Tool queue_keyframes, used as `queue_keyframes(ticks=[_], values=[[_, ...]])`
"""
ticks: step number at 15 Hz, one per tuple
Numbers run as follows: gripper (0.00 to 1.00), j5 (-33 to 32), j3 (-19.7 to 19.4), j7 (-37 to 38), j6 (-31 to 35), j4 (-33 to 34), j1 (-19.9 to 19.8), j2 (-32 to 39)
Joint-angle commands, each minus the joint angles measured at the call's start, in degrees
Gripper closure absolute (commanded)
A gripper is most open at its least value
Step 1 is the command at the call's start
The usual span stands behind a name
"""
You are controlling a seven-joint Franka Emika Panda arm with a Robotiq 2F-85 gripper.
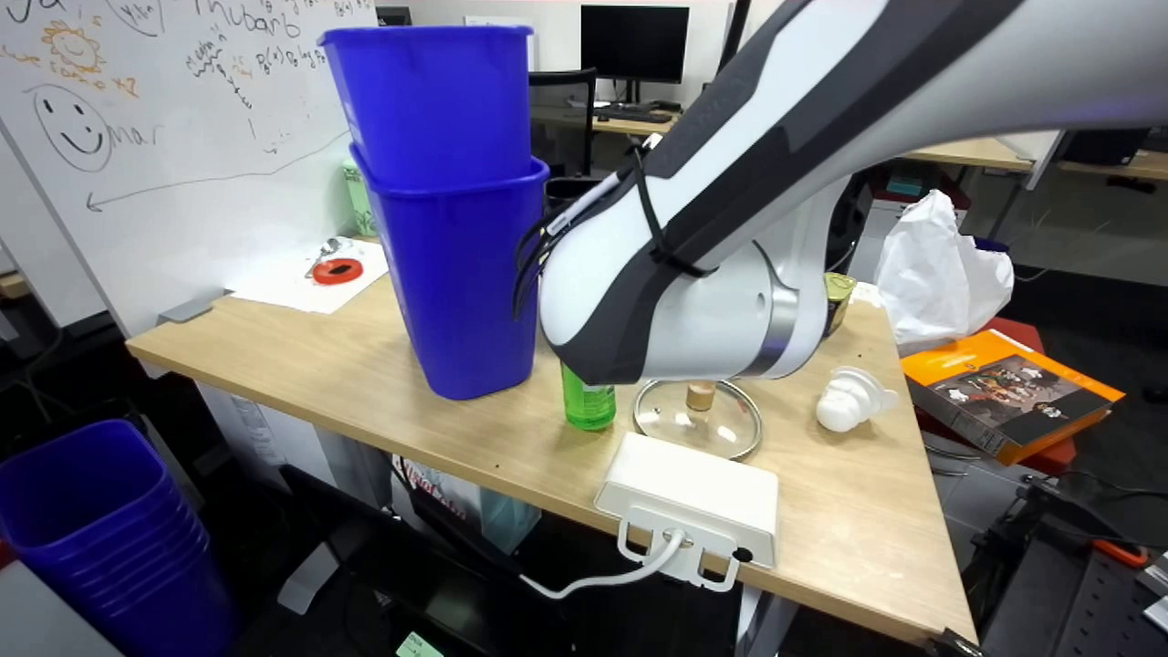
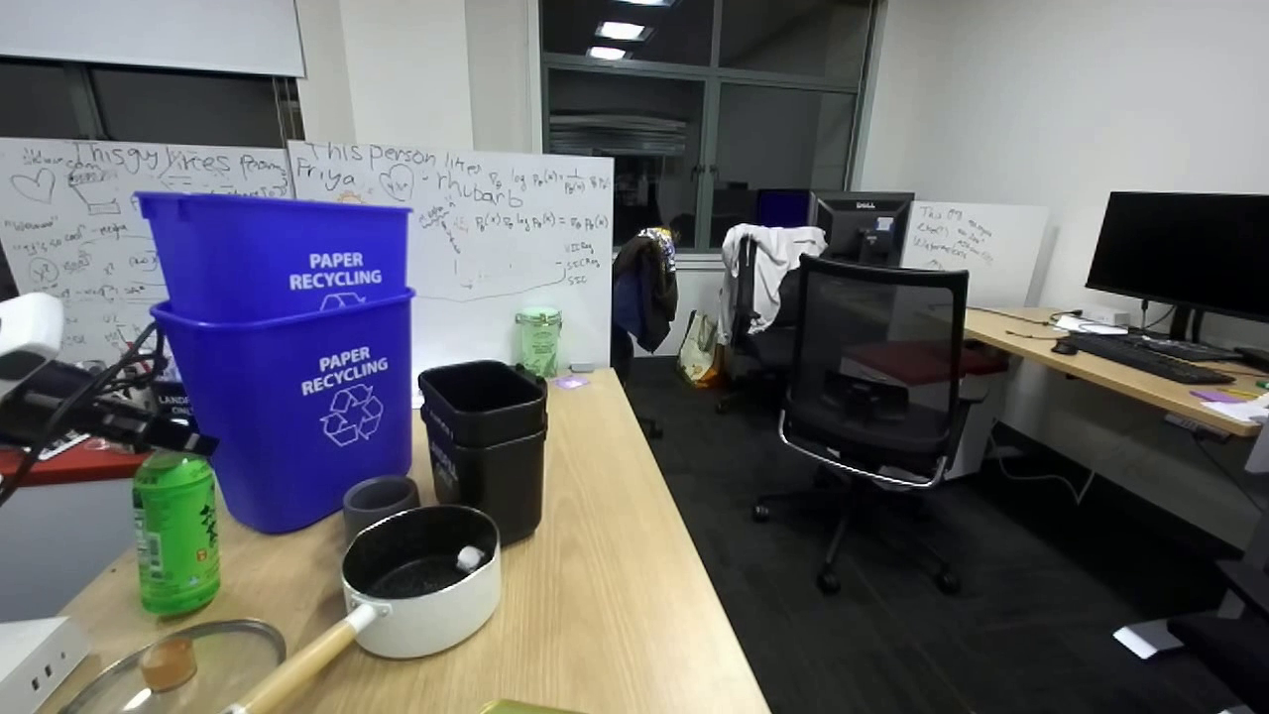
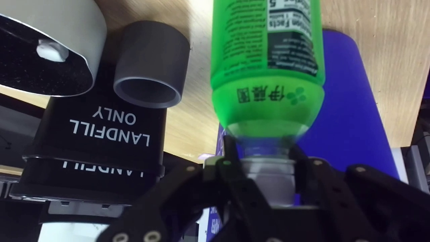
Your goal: Move the green bottle to the right
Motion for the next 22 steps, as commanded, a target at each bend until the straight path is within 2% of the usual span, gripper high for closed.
queue_keyframes(ticks=[1,6,12,13,16,22], values=[[0.89,0.0,-1.8,-1.0,-0.7,1.0,1.0,-1.8],[0.89,0.0,-8.4,-4.1,-2.5,2.6,4.2,-3.7],[0.89,0.1,-16.6,-8.9,-1.2,-0.7,10.3,-5.8],[0.64,-0.1,-14.7,-6.4,-0.6,1.2,7.9,-3.9],[0.64,-0.1,-16.2,-6.8,-0.6,0.4,9.7,-4.2],[0.64,-0.1,-16.3,-6.8,-0.6,0.2,9.8,-4.2]])
